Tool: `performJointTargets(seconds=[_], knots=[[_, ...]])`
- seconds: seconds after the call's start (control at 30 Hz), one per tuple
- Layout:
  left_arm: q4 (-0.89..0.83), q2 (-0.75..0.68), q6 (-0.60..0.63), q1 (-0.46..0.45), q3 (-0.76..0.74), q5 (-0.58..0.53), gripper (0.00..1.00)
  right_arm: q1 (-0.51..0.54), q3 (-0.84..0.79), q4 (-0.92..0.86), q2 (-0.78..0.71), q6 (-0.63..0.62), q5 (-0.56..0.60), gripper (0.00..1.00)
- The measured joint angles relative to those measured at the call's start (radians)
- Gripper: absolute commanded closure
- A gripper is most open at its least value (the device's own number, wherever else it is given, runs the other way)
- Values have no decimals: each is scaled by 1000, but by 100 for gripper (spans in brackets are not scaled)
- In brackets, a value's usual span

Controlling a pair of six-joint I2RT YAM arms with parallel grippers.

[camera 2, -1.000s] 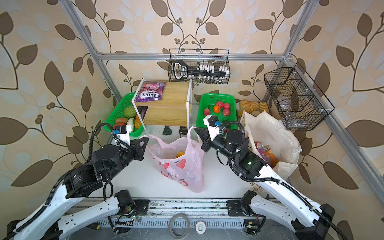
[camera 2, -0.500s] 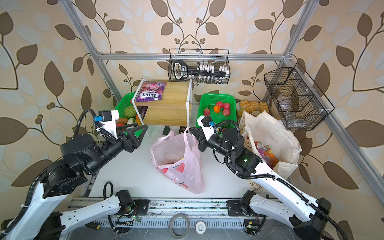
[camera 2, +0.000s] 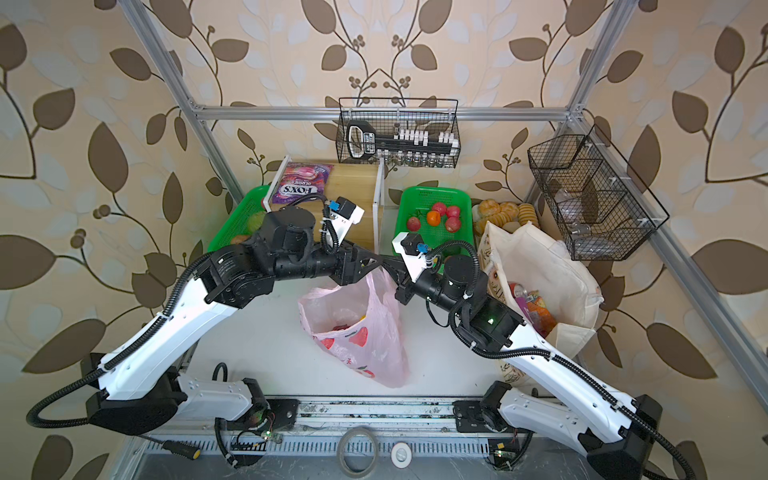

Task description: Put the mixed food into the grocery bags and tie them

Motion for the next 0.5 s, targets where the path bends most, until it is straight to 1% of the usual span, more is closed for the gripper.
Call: performJointTargets(seconds=[0.07,0.13,0.43,0.5], knots=[[-10,1,0,0,0,9,73,0,0,0,-3,-3,0,100],[-16,-1,2,0,0,16,78,0,0,0,-4,-7,0,100],[-23,-4,3,0,0,18,79,0,0,-2,-9,-17,-1,100],[-30,-3,2,0,5,21,86,0,0,-2,-13,-18,-3,99]])
